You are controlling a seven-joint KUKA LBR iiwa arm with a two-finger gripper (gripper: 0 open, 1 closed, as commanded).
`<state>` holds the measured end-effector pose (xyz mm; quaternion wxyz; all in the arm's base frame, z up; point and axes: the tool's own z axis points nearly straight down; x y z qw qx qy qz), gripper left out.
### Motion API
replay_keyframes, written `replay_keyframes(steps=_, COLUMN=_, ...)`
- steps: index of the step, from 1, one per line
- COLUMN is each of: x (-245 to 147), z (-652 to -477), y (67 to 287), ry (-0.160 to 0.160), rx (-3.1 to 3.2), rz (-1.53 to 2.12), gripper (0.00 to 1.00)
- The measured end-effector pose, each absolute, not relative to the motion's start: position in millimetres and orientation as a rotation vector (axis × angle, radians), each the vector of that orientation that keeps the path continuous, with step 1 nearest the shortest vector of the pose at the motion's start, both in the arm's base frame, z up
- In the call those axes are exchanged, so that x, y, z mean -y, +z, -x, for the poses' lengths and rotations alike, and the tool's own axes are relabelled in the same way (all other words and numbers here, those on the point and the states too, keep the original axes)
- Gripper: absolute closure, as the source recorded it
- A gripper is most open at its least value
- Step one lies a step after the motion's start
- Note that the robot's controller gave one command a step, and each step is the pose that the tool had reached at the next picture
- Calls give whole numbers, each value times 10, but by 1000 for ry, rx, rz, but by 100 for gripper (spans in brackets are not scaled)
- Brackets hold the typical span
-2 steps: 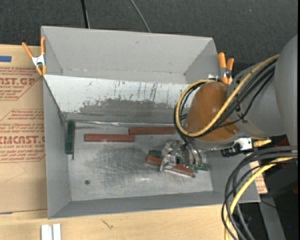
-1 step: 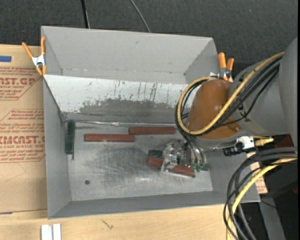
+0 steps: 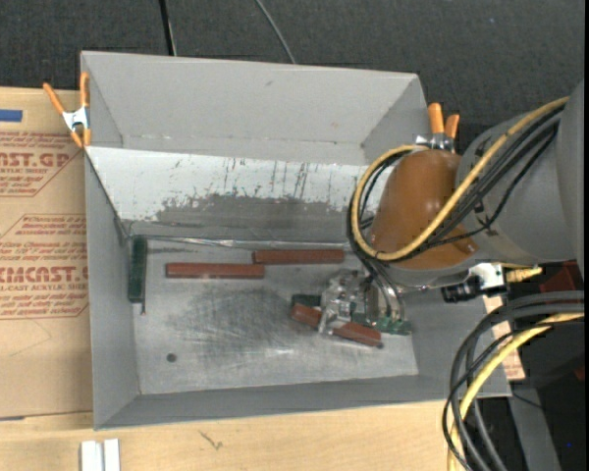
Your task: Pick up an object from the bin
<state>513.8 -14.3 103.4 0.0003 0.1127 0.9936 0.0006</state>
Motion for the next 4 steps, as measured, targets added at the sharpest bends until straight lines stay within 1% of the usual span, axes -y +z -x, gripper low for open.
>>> replay_keyframes(steps=1, x=140, z=-5115, y=1211, ry=1, rx=-3131, rz=-354, gripper=100)
replay_keyframes(steps=2, x=140, z=-5128, y=1508, ry=2, rx=-3124, rz=-353, gripper=100)
replay_keyframes(steps=3, x=139, z=-5144, y=1651, ry=2, rx=-3116, rz=-353, gripper=100)
replay_keyframes(steps=4, x=137, z=-5135, y=1668, ry=2, rx=-3121, rz=-352, gripper=100)
